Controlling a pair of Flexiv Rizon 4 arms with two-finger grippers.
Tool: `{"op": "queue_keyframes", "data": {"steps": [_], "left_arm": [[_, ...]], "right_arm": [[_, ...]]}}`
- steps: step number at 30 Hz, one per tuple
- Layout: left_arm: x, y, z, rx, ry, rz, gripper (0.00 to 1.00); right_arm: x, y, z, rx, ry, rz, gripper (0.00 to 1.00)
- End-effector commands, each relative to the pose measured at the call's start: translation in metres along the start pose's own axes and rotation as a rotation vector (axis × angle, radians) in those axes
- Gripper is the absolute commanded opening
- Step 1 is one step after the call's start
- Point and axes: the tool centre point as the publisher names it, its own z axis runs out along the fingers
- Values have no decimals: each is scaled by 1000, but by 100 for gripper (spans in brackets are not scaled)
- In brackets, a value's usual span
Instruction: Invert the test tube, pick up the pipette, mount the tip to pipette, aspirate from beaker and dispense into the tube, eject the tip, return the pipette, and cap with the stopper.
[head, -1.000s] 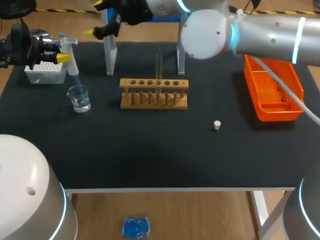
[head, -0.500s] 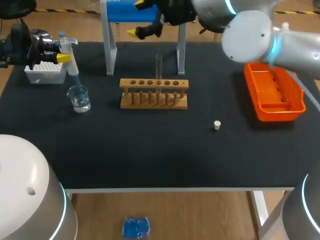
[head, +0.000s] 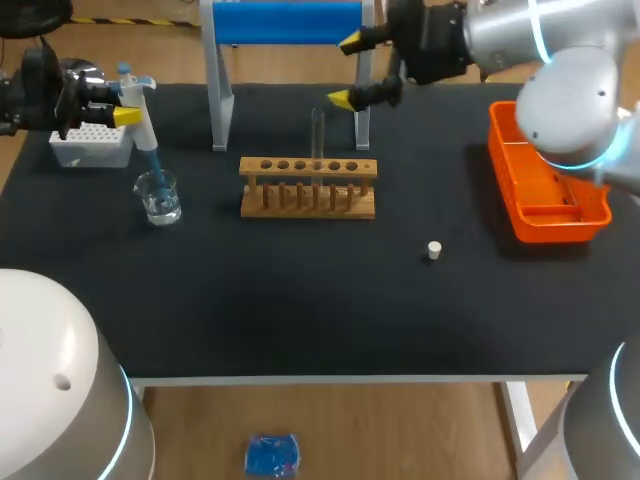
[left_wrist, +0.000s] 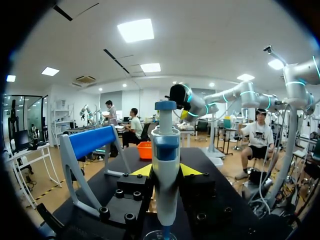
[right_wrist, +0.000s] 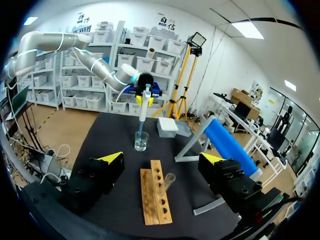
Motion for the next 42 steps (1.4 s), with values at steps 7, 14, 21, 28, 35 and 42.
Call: {"op": "queue_keyframes", "data": {"steps": [7, 14, 21, 28, 35, 42], "left_arm": [[0, -1, -1, -2, 2, -1, 0], [0, -1, -1, -2, 2, -1, 0], [0, -1, -1, -2, 2, -1, 0], [0, -1, -1, -2, 2, -1, 0], [0, -1, -1, -2, 2, -1, 0], [0, -1, -1, -2, 2, -1, 0]], "right_arm": [[-4, -48, -17, -80, 8, 9, 100], [-10, -79, -7, -107, 24, 25, 100], [-13, -101, 0, -138, 51, 31, 100], [-13, -119, 5, -158, 75, 30, 100], [-12, -131, 10, -163, 94, 42, 100], [-10, -134, 15, -157, 99, 46, 100]]}}
